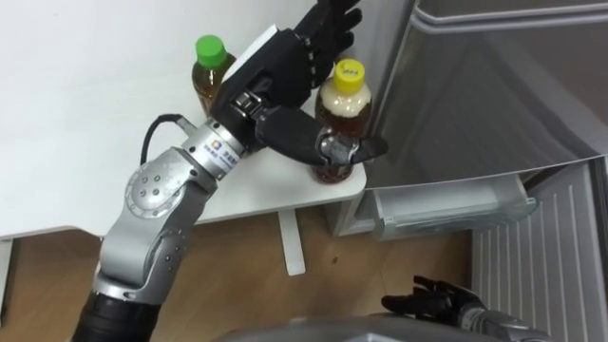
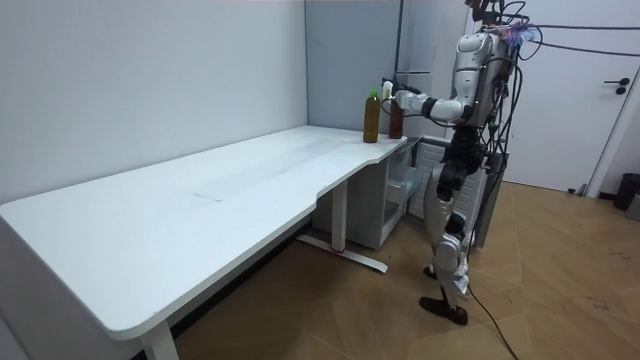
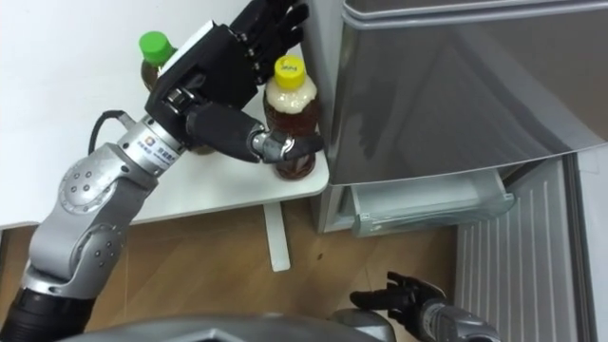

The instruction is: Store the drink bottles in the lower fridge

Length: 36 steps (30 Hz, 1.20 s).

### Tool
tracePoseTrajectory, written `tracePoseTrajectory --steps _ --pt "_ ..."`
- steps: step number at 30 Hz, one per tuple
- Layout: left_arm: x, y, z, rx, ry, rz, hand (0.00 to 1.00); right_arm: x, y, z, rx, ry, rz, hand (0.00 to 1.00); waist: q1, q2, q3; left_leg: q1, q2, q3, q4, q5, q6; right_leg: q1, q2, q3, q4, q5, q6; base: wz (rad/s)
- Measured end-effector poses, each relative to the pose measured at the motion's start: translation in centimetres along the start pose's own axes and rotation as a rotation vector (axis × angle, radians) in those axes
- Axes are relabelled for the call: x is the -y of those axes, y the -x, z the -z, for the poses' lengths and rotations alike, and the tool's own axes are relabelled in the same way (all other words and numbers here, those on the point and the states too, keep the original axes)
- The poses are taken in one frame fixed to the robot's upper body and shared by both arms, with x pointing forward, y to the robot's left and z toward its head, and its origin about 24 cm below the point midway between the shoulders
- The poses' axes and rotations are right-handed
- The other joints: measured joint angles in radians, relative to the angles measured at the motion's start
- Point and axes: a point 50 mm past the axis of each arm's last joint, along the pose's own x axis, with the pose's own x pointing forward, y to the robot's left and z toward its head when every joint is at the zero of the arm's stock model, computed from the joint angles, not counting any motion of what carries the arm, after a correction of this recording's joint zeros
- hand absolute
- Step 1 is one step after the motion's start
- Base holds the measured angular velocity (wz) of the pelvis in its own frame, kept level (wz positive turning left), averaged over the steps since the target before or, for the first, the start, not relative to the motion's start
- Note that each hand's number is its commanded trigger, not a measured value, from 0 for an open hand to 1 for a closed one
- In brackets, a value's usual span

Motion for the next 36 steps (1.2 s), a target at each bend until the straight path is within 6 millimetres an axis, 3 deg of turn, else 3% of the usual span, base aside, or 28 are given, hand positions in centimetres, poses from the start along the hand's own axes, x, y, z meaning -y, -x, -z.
tracePoseTrajectory --steps 11,24,25,26,28,36 --pt "-0.5 0.5 2.0 -0.078 0.046 -0.037 0.00 0.0 0.0 0.1 -0.002 -0.002 0.001 0.00 -0.001 0.002 0.0000 -0.001 0.001 0.007 -0.001 0.000 0.000 -0.001 0.000 -0.002 -0.001 0.000 0.000 0.00" --pt "-0.5 0.5 2.2 -0.084 0.052 -0.036 0.00 0.1 0.0 0.0 -0.003 0.002 0.011 0.00 -0.003 0.012 -0.0014 -0.007 0.004 0.008 -0.004 -0.004 -0.001 -0.015 0.004 -0.003 0.015 0.000 -0.001 0.00" --pt "-0.5 0.5 2.3 -0.084 0.053 -0.036 0.10 0.2 0.0 0.0 -0.003 0.002 0.012 0.00 -0.003 0.012 -0.0017 -0.007 0.004 0.008 -0.004 -0.004 -0.001 -0.016 0.004 -0.003 0.015 0.000 -0.001 0.00" --pt "-0.4 0.6 2.3 -0.086 0.054 -0.037 0.56 0.2 0.0 0.0 -0.003 0.002 0.012 0.00 -0.003 0.014 -0.0025 -0.007 0.004 0.009 -0.004 -0.004 -0.001 -0.016 0.004 -0.003 0.015 0.000 -0.001 0.00" --pt "-0.4 0.6 2.3 -0.086 0.054 -0.036 1.00 0.2 0.0 0.0 -0.002 0.002 0.012 0.00 -0.004 0.015 -0.0030 -0.007 0.004 0.008 -0.004 -0.004 -0.001 -0.015 0.004 -0.003 0.015 0.000 -0.001 0.00" --pt "-0.5 0.7 3.2 -0.123 0.070 -0.041 1.00 0.3 0.1 -0.1 0.000 0.005 0.003 0.00 -0.008 0.020 -0.0003 -0.015 0.004 0.005 -0.004 -0.004 -0.001 -0.017 0.003 -0.006 0.014 0.000 -0.001 0.00"
